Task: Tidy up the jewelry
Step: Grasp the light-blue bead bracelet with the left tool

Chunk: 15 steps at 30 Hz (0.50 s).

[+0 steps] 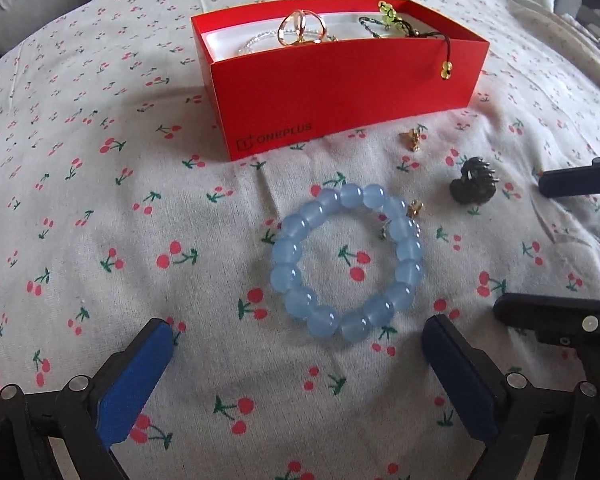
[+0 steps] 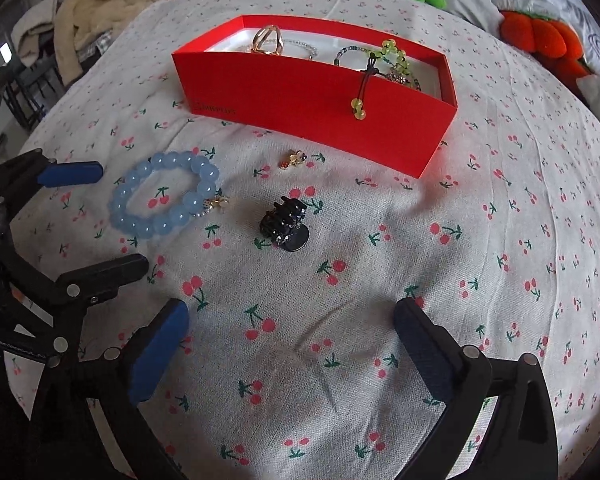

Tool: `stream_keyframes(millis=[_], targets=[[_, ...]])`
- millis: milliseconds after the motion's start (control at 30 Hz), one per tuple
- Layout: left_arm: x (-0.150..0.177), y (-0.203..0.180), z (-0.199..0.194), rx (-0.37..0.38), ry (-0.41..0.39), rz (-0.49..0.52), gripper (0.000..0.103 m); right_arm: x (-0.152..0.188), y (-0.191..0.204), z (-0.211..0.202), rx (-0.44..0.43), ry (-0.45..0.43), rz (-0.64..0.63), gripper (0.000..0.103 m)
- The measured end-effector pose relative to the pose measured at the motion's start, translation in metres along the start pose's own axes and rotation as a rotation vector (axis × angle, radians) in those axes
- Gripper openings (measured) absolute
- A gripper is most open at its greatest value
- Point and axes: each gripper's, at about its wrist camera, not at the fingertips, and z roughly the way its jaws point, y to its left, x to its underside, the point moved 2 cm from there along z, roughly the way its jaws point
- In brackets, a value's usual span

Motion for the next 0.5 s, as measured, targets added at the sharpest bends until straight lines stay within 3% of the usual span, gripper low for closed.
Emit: stream_keyframes(millis=[233,500], targets=[[-0.011,-0.009,-0.002,0.025,-0.022,0.015,0.074,-0.007,0.002,0.003,0.002,0.014,-0.003,0.103],[-0.016,-0.005,-0.005,0.033,-0.022,-0.021,0.024,-0.011,0.004,0.003,0.001,0.025,0.004,0.103]])
